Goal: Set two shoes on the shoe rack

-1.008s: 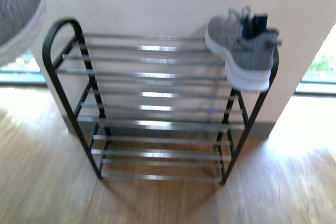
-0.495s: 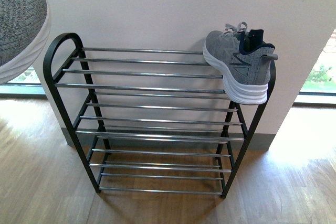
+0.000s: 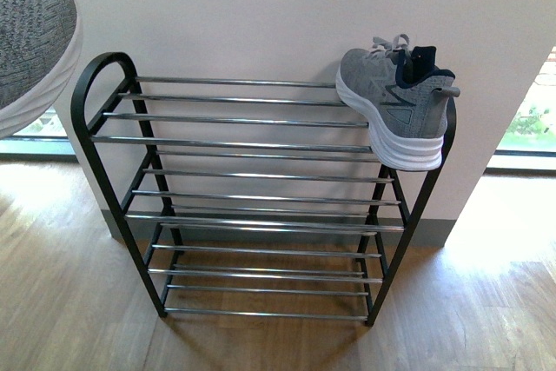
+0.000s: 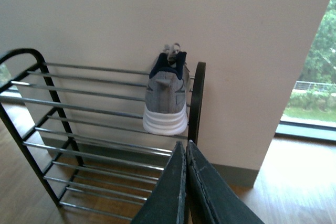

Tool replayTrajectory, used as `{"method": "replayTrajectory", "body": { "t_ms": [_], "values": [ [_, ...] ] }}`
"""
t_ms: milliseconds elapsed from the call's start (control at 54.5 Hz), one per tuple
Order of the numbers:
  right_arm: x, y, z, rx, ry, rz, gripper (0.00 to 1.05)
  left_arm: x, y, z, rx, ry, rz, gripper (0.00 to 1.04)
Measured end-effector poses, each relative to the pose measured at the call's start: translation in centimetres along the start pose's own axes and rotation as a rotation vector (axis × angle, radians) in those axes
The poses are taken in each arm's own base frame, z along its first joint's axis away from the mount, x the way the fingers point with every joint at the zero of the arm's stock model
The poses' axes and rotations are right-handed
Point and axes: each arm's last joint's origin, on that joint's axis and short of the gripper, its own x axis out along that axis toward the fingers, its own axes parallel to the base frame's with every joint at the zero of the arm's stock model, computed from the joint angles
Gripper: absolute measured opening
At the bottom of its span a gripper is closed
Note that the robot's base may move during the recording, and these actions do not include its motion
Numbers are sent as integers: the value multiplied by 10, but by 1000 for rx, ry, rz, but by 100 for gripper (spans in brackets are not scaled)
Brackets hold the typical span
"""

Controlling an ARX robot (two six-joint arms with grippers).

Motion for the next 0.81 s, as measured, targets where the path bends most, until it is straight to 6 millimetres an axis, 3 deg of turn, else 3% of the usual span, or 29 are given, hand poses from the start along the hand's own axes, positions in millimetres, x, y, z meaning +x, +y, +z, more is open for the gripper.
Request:
{"method": "replayTrajectory", "body": {
  "t_ms": [807],
  "values": [
    [-28,0,5,0,-21,-1,2,0,0,0,0,0,0,2]
  ]
}}
